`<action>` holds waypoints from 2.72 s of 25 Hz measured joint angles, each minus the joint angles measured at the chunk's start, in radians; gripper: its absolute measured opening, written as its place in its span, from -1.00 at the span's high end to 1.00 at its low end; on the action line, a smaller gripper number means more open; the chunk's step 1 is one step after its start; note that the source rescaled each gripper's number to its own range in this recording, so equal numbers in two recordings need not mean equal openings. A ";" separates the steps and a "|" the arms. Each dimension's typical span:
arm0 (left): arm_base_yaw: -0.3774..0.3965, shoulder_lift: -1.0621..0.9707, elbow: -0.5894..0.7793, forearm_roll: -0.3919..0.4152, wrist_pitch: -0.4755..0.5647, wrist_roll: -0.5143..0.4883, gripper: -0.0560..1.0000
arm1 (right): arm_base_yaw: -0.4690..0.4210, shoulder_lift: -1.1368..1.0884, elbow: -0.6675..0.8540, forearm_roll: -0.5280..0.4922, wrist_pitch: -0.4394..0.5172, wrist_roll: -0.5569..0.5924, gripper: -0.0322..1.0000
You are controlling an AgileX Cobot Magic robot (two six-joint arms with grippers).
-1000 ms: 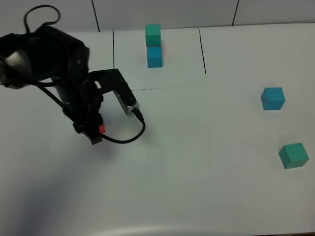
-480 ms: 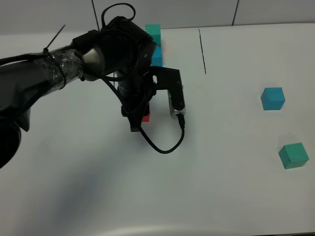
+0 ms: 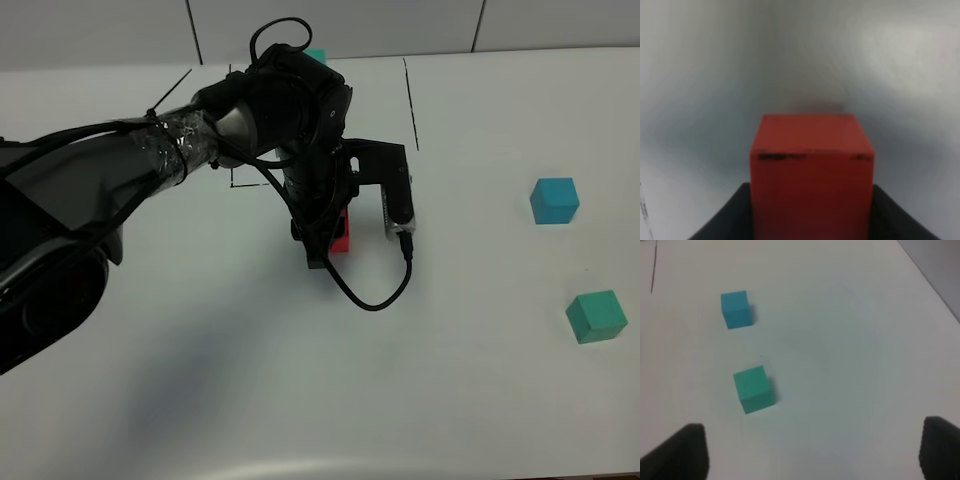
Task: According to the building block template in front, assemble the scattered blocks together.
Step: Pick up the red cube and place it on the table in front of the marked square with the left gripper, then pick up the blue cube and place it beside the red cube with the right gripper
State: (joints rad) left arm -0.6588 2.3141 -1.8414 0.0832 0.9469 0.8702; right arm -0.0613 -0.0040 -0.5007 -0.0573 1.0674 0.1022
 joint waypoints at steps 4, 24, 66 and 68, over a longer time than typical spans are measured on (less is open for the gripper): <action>0.000 0.030 -0.010 0.000 -0.021 0.005 0.87 | 0.000 0.000 0.000 0.000 0.000 0.000 -0.59; 0.000 0.053 -0.029 -0.007 -0.064 0.010 0.87 | 0.000 0.000 0.000 -0.001 0.000 0.000 -0.59; 0.356 -0.399 -0.019 -0.016 0.085 -0.578 -0.74 | 0.000 0.000 0.000 -0.001 0.000 0.001 -0.59; 0.404 -0.431 0.019 -0.038 0.101 -0.592 -0.74 | 0.000 0.000 0.000 -0.001 0.000 0.001 -0.59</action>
State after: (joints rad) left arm -0.2547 1.8830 -1.8222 0.0448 1.0481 0.2778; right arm -0.0613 -0.0040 -0.5007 -0.0583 1.0674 0.1031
